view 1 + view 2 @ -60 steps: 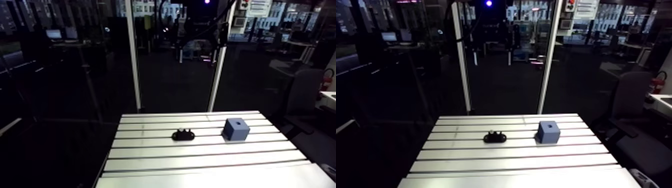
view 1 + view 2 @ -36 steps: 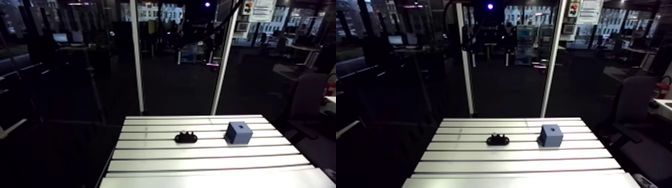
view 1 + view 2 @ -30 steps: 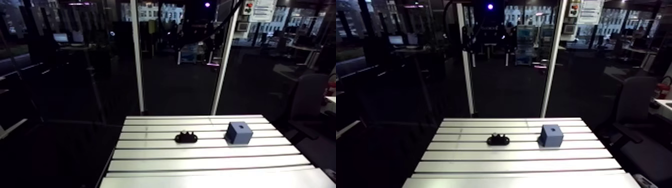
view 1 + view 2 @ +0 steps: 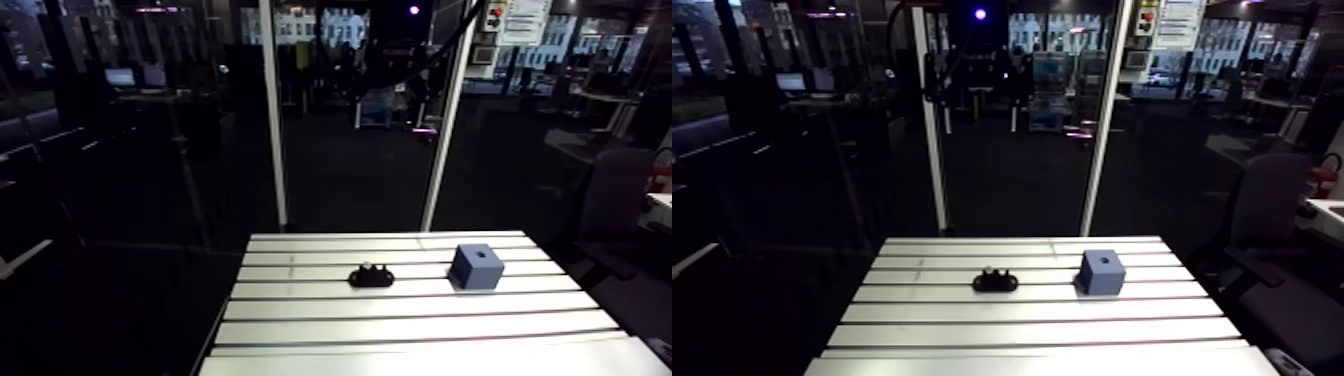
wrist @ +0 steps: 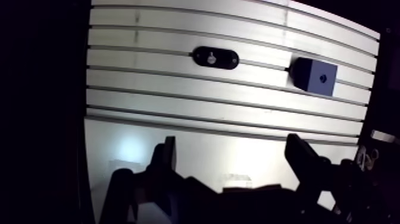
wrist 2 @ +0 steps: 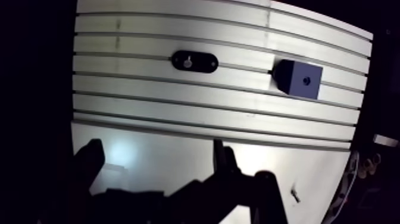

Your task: Pick up the M10 bolt and insert it into the hex recess until seated.

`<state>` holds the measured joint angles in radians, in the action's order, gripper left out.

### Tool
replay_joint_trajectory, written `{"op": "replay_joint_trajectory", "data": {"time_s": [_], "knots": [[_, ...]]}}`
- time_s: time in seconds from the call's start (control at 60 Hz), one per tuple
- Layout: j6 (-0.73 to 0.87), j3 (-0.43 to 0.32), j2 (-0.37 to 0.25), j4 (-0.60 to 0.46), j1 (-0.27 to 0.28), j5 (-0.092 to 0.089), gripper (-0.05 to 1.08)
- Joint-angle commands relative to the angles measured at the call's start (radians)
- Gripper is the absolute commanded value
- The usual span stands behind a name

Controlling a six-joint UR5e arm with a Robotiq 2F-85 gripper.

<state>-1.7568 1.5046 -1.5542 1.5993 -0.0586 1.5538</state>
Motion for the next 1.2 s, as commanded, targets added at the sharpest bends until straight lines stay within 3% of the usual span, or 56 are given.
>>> {"op": "replay_joint_trajectory", "data": {"time_s": [0.017,0.15,0.3,0.517,0.733,0.883,1.0,1.1,1.2], "knots": [[0.018,0.023,-0.015,0.027,-0.003,-0.001,0.0],[0.049,0.091,-0.033,0.125,-0.003,0.004,0.0],[0.081,0.239,-0.057,0.359,-0.006,-0.001,0.01],[0.138,0.353,-0.053,0.49,0.0,0.003,0.01],[0.157,0.405,-0.034,0.537,0.005,0.001,0.01],[0.215,0.426,0.011,0.636,0.005,0.001,0.04],[0.219,0.438,0.053,0.664,0.008,-0.009,0.15],[0.219,0.445,0.096,0.671,0.008,-0.036,0.25],[0.209,0.443,0.131,0.691,0.006,-0.039,0.26]]}}
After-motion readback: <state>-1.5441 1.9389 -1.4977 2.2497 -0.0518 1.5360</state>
